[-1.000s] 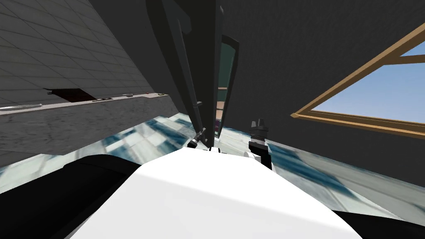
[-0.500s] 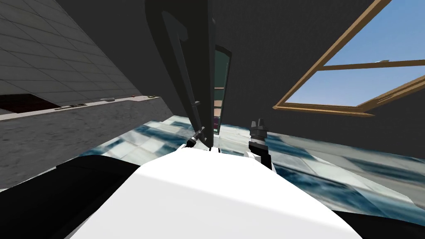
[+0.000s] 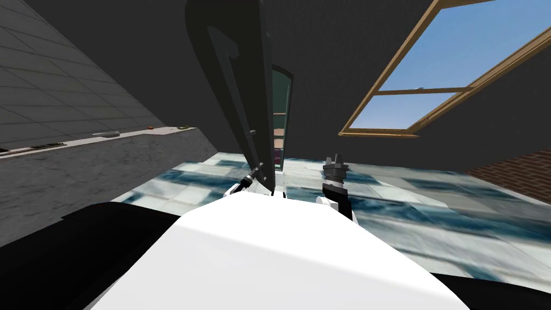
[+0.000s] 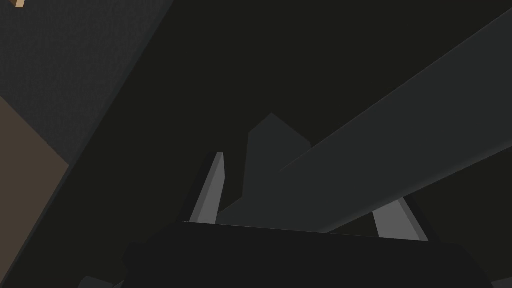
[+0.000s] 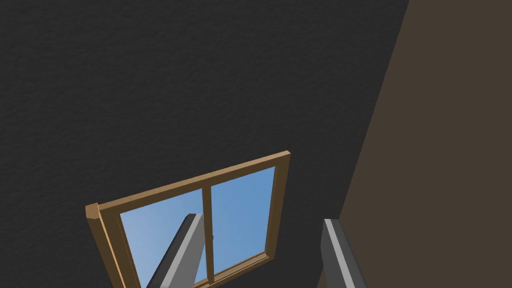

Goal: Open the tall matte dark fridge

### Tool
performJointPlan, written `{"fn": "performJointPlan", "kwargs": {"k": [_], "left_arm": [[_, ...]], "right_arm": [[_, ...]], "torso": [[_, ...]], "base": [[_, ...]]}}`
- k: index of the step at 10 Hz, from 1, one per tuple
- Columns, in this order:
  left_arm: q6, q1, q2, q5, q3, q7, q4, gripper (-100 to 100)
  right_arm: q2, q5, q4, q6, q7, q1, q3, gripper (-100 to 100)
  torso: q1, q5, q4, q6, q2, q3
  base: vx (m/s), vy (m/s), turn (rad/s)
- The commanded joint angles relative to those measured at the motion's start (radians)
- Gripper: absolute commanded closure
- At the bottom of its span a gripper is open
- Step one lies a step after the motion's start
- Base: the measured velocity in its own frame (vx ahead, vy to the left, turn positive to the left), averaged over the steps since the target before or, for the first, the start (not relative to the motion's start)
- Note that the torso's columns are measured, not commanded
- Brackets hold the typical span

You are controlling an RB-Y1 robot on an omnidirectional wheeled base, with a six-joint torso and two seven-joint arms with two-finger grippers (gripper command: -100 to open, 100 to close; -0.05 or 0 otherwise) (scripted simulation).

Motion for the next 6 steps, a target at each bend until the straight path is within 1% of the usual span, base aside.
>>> {"fn": "performJointPlan", "kwargs": {"k": [1,2,3,4,5,6], "left_arm": [[-0.017,-0.059,0.043,0.066,0.002,0.001,0.079,100],[-0.017,-0.059,0.043,0.069,0.002,0.001,0.087,100],[-0.028,-0.094,0.072,0.108,0.001,-0.001,0.12,100],[-0.028,-0.094,0.072,0.112,0.001,-0.001,0.128,100],[-0.038,-0.129,0.101,0.153,-0.001,-0.003,0.159,100],[-0.038,-0.129,0.101,0.154,-0.001,-0.003,0.168,100]], "right_arm": [[0.0,0.0,0.0,0.0,0.0,0.0,0.0,0],[0.0,0.0,0.0,0.0,0.0,0.0,0.0,0],[0.0,0.0,0.0,0.0,0.0,0.0,0.0,0],[0.0,0.0,0.0,0.0,0.0,0.0,0.0,0],[0.0,0.0,0.0,0.0,0.0,0.0,0.0,0],[0.0,0.0,0.0,0.0,0.0,0.0,0.0,0]], "torso": [[-0.002,0.0,-0.001,-0.002,-0.002,0.0],[-0.002,0.0,-0.001,-0.001,0.0,0.0],[-0.005,-0.001,-0.001,-0.001,-0.002,-0.001],[-0.003,-0.002,0.002,-0.001,0.003,0.0],[-0.005,-0.002,0.002,-0.001,0.002,0.0],[-0.007,-0.002,0.002,0.001,0.004,0.001]], "base": [[-0.225,0.141,-0.259],[-0.191,0.107,-0.172],[-0.269,0.128,-0.272],[-0.212,0.113,-0.185],[-0.235,0.103,-0.312],[-0.179,0.104,-0.181]]}}
